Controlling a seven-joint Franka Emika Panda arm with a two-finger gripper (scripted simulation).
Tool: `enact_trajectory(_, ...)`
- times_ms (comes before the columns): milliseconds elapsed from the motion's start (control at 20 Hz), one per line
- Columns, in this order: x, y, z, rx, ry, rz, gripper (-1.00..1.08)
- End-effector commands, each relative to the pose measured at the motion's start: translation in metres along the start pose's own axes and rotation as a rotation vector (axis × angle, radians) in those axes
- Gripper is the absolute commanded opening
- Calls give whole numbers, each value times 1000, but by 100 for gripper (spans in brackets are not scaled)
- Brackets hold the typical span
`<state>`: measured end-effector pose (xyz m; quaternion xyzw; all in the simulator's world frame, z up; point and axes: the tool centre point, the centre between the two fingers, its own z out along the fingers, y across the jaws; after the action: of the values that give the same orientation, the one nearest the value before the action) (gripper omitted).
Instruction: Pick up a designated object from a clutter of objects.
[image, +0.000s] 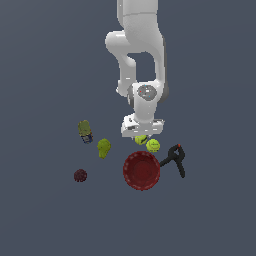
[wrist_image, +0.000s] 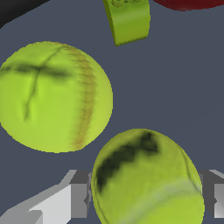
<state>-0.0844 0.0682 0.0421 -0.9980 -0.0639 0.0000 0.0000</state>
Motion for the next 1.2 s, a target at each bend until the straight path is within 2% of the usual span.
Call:
enact_trajectory(0,0,0,1,0,0,0,-100)
enact_trajectory(650,1,-3,-6,0,1,0,-100)
enact_trajectory(1150,8,-26,-53,-1,1,0,-100)
